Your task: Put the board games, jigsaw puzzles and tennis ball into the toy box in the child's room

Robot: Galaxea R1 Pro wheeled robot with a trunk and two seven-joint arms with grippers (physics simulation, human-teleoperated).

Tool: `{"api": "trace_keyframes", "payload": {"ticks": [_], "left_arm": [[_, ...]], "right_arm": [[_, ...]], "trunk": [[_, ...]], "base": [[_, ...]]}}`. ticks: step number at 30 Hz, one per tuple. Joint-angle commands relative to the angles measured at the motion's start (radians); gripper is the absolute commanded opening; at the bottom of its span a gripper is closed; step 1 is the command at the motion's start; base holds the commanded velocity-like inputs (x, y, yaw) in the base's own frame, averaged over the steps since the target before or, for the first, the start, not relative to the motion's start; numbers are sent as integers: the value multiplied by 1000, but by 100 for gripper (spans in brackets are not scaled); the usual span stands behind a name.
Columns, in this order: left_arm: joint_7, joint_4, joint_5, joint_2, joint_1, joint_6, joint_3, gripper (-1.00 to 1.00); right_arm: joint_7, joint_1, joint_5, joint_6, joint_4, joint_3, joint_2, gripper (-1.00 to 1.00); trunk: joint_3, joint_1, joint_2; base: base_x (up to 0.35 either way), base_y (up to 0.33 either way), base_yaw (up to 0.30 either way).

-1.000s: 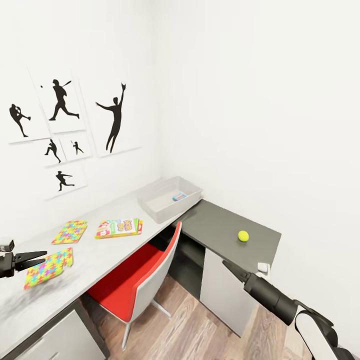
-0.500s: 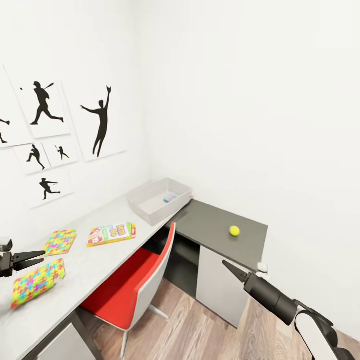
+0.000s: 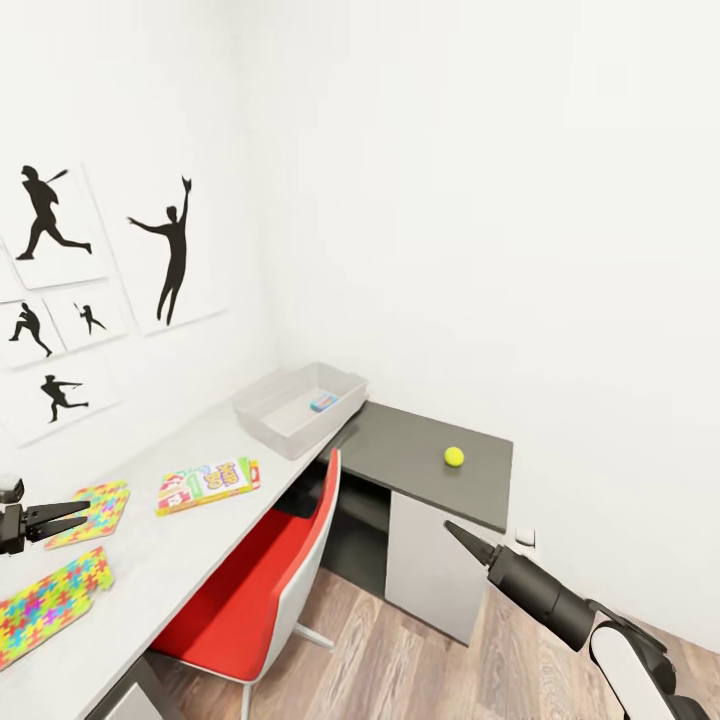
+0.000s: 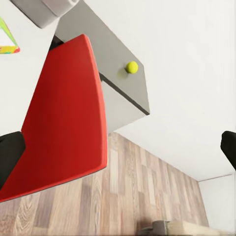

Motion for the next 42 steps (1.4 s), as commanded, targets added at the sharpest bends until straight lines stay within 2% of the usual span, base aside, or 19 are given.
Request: {"api": "trace_keyframes", "payload": {"ticks": [1,14,28,42], "left_arm": [[-4,0,0,1,0,11,0,100],[-4,0,0,1,0,10,0,100],[-4,0,0,1,0,10,0,100],[-4,0,0,1,0,9,0,100]], "right_arm": [[0,-1,-7,8,0,-1,0,100],[0,-1,-7,8,0,-1,1,100],[-2,-1,-6,8,0,-1,1,100],[-3,-1,-5,8,0,-1,1,100]], "trunk": [[-1,1,-2],[11,1,-2],[25,1,-2],[39,1,-2]], "base": [[0,73,-237],[-4,20,-237],[-128,-22,-237],[-18,-6,-237]]}}
